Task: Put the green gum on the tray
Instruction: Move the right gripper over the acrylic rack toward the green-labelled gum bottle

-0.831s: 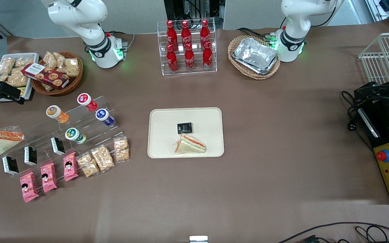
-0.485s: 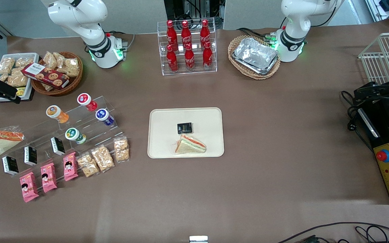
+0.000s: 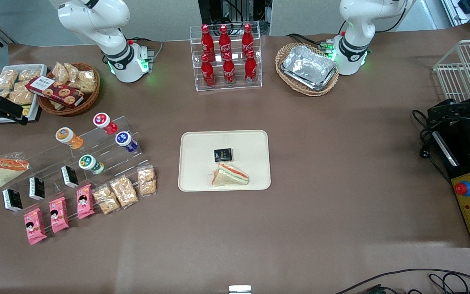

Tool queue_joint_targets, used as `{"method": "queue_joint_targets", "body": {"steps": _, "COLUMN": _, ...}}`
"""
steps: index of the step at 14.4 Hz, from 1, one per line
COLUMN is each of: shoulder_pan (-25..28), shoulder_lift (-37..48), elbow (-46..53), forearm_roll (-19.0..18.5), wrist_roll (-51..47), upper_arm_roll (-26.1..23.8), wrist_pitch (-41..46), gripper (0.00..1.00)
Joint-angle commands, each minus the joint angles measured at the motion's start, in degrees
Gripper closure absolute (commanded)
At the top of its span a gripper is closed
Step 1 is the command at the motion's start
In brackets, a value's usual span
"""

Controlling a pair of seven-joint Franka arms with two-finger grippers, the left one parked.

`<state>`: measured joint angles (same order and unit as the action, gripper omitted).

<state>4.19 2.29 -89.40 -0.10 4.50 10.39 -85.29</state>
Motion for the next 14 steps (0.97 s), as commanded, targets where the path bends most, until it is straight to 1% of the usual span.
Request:
{"method": "queue_joint_targets", "body": {"steps": 1, "shoulder_pan": 0.20, "shoulder_lift": 0.17, "elbow": 0.46, "forearm_roll": 0.10, "wrist_roll": -0.10, "upper_arm_roll": -0.10, "wrist_pitch": 1.70, "gripper": 0.00}}
{"method": "queue_joint_targets", "body": {"steps": 5, "shoulder_pan": 1.96, "shoulder_lift": 1.92, "elbow": -0.94, "forearm_roll": -0.08, "wrist_roll": -0.46, "upper_arm_roll": -0.63, "wrist_pitch": 2.58, "gripper": 0.00}}
{"method": "queue_joint_targets", "body": {"steps": 9, "shoulder_pan": 2.14, "shoulder_lift": 5.09, "elbow": -6.82, "forearm_roll": -0.17, "wrist_roll": -3.09, "upper_arm_roll": -1.07, "wrist_pitch": 1.01, "gripper": 0.00}}
{"method": "queue_joint_targets", "body": {"steps": 11, "shoulder_pan": 2.14, "shoulder_lift": 7.28, "elbow": -12.34, "forearm_roll": -0.51, "wrist_roll": -3.18, "upper_arm_roll": -1.68, "wrist_pitch": -2.49, "gripper": 0.00}}
{"method": "queue_joint_targets", "body": {"steps": 13, "shoulder_pan": 2.05, "shoulder_lift": 11.05, "elbow": -20.60, "forearm_roll": -0.87, "wrist_roll": -3.01, "upper_arm_roll": -1.77, "wrist_pitch": -9.86, "gripper": 0.00}}
{"method": "queue_joint_targets", "body": {"steps": 14, "shoulder_pan": 2.05, "shoulder_lift": 11.60, "elbow": -22.99, "forearm_roll": -1.04, "wrist_roll": -3.00, "upper_arm_roll": -1.86, "wrist_pitch": -12.68, "gripper": 0.00}}
